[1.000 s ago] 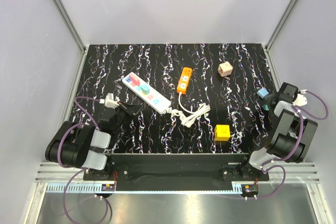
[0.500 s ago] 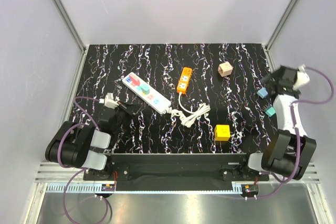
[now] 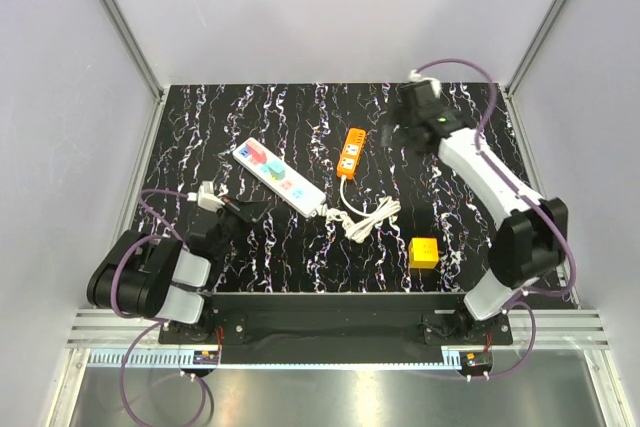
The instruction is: Pull the plug off the socket
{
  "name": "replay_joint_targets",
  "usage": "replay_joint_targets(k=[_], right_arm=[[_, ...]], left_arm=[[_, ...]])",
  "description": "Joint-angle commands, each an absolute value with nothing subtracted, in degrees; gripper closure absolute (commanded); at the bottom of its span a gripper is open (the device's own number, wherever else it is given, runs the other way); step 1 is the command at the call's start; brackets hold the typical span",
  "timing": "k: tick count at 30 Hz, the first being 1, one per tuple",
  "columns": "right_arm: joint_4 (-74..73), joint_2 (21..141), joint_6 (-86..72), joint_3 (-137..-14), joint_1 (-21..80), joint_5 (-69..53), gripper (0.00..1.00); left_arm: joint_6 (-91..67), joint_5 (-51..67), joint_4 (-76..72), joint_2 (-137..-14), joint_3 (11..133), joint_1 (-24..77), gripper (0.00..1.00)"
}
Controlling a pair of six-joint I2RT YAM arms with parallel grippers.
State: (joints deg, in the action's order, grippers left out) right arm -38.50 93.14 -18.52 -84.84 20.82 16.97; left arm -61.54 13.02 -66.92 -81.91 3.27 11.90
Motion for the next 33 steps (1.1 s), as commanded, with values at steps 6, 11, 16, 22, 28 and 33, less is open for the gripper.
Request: replay_joint_targets(k=[6,11,16,22,28,33], right_arm=[[-43.9,101.2,-13.8,-92.6,35.1,15.1,0.0],[-44.8,98.9,-14.7,-91.3,40.2,12.9,0.0],[-45.1,95.0,-14.8,-90.3,41.8,11.3,0.0],[-44.6,94.2,-12.3,-91.4,41.7,9.2,0.0],[-43.2,93.7,-9.3,-91.1,41.7,8.2,0.0],[-41.6,94.1,-6.2,-91.1,41.7,5.1,0.0]], left_arm=[[-54.6,9.2,-57.8,-73.1,4.9,13.3,1.0],[-52.1,9.1,-37.0,-59.2,9.7,13.2,1.0],[-48.4,3.8,-9.7,-42.2,17.8,13.4,1.0],[-53.6,3.5,-6.0,-39.1,19.2,13.4,1.0],[-55.8,3.6,-15.0,-46.2,18.3,13.8,1.0],[-57.6,4.0,-27.9,-53.8,17.8,14.0,1.0]])
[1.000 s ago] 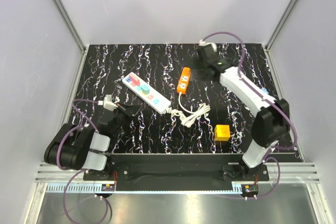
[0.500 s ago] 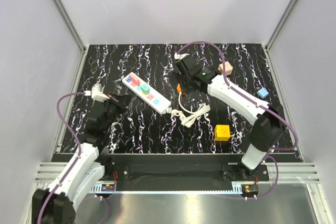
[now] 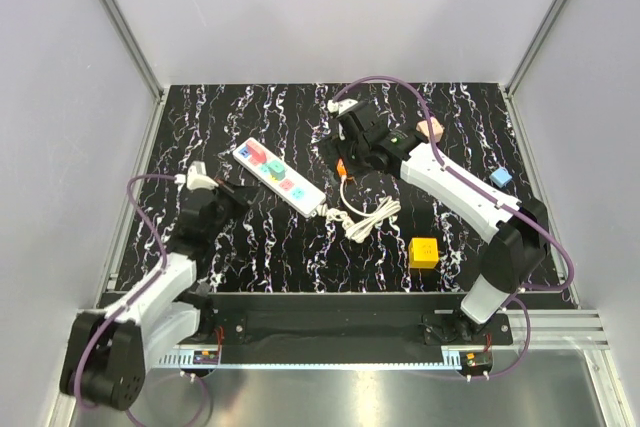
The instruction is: Pull the plug off the socket
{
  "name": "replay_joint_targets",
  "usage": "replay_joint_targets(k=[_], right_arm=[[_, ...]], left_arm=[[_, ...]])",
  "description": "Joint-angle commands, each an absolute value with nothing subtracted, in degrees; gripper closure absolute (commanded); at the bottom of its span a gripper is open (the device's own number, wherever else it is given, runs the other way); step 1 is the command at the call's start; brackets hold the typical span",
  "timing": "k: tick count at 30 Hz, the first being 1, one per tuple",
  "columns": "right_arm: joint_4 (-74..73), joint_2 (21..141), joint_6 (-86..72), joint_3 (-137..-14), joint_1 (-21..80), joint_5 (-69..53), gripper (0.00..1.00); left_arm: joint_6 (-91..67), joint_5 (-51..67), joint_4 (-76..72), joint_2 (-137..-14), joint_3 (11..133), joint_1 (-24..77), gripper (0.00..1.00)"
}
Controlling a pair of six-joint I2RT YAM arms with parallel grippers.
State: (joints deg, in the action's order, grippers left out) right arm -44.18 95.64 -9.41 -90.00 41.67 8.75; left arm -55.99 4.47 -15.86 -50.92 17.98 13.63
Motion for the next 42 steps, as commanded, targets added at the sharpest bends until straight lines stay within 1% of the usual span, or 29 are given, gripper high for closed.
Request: replay_joint_targets(k=[1,6,14,20,23,27,30,37,41,42], right_arm=[[-41.1,94.0,-6.1,-91.1,41.7,3.7,0.0],[-39.7,94.6,-5.5,-90.8,41.7,-2.3,0.0],[-37.5,94.4,-6.0,-89.1,41.7,-1.1,0.0],[-35.2,95.4,-7.3,-88.8,41.7,-0.4,0.0],[-34.3,95.8,-7.6,-88.8,41.7,1.5,0.0],[-34.3,96.8,-7.6,-89.5,41.7,1.8,0.0],[-34.2,98.8,-7.6,-90.9,41.7,1.5,0.0],[-33.3,109.1,-8.3,-98.3,41.7,-2.7,0.02],[-33.1,113.7,-9.1,-102.5,41.7,-4.2,0.06],[-33.1,114.7,-9.2,-104.0,41.7,-5.0,0.09]], left_arm=[[-57.4,4.2,-29.4,-56.1,17.8,14.0,1.0],[-56.8,3.0,-37.5,-62.8,18.0,13.9,1.0],[-54.1,3.9,-45.7,-71.0,19.2,11.3,1.0],[-53.8,8.9,-53.6,-80.3,23.6,7.4,1.0],[-54.0,13.5,-58.5,-85.7,25.7,6.7,1.0],[-51.9,13.8,-58.7,-88.1,25.7,6.4,1.0],[-51.1,14.9,-58.8,-89.6,25.6,6.2,1.0],[-49.7,17.5,-60.7,-95.6,27.4,5.9,1.0],[-49.7,17.2,-60.4,-97.8,28.7,5.5,1.0],[-50.0,17.4,-60.5,-98.7,28.9,5.2,1.0]])
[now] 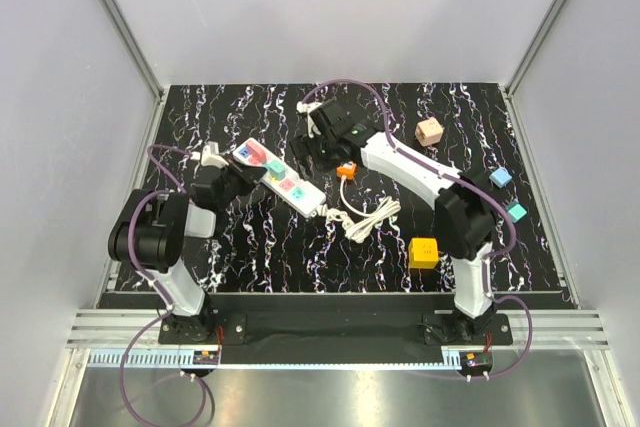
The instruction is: Pull the plug off the socket
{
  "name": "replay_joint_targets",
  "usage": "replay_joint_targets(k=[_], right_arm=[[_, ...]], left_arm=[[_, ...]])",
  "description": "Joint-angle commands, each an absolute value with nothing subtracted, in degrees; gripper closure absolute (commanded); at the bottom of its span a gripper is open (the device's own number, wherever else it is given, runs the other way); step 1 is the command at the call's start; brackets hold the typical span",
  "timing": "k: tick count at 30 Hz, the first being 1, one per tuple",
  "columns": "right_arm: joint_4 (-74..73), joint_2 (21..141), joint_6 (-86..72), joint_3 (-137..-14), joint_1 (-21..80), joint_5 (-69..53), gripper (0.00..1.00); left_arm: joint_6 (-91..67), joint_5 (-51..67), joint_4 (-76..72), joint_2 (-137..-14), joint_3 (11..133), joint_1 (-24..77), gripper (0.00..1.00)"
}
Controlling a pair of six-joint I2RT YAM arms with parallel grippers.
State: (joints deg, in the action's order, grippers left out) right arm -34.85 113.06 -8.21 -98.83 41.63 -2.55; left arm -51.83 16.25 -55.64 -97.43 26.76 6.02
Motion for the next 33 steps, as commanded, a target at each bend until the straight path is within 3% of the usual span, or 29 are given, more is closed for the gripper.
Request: replay_joint_targets(k=[1,7,19,33], right_arm=[[-33.0,116.4,-9.5,-104.8,41.7,-5.5,0.1],[-32.6,122.5,-10.2,-110.4,42.5,-6.7,0.23],[-32.8,131.1,-10.5,-121.3,44.8,-6.0,0.23],[-34.6,137.5,-8.1,-127.3,47.5,-1.1,0.34]], left_arm=[[-50.3,17.5,-60.8,-99.2,29.0,4.8,1.0],[-54.4,21.0,-65.4,-105.1,30.8,3.3,1.0],[-57.0,22.7,-68.0,-109.4,31.5,1.9,1.0],[-57.7,22.6,-62.5,-112.3,34.3,1.9,1.0]])
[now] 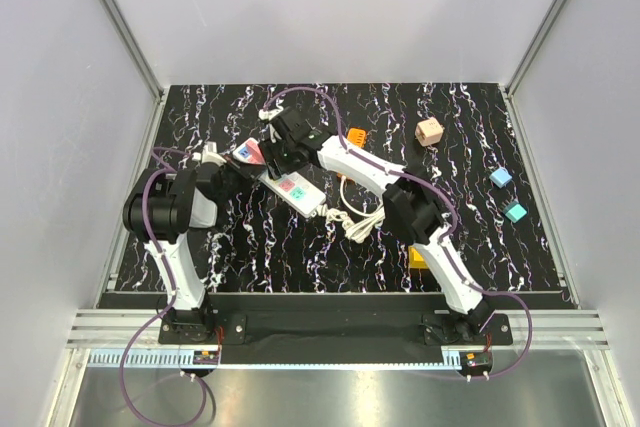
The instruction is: Pull the plug off the socket
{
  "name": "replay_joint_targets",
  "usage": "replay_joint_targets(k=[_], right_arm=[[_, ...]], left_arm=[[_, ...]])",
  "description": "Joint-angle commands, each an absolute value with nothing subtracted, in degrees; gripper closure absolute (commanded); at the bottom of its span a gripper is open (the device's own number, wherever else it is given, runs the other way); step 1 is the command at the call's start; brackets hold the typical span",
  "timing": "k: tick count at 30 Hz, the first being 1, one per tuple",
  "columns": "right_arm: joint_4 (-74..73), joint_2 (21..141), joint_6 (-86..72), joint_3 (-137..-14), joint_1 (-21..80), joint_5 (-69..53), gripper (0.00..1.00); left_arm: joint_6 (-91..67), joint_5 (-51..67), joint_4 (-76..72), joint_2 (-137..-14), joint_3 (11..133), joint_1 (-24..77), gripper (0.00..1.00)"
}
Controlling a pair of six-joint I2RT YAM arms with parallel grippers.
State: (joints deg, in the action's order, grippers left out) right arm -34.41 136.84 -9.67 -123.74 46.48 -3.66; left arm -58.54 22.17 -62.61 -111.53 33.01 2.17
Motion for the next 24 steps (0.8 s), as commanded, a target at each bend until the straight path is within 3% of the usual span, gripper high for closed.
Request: replay_joint_targets(k=[1,10,18,24], right_arm=[[-34.8,137.9,-7.7,-127.4,47.6,-0.8,0.36],[-37.6,141.9,-6.5,-133.1,49.2,3.8,0.39],[-40.3,144.5,-6.8,-137.5,50.4,7.0,0.57],[-40.4,144.6,-7.2,-137.5,50.6,7.7,0.58]], left_arm=[[-57.6,22.6,-61.3,-112.3,34.5,1.9,1.0],[-56.3,21.2,-55.2,-112.0,35.6,2.1,1.0],[-55.5,20.4,-51.9,-112.1,36.3,2.6,1.0],[-55.4,20.0,-51.3,-111.2,35.1,2.7,1.0]])
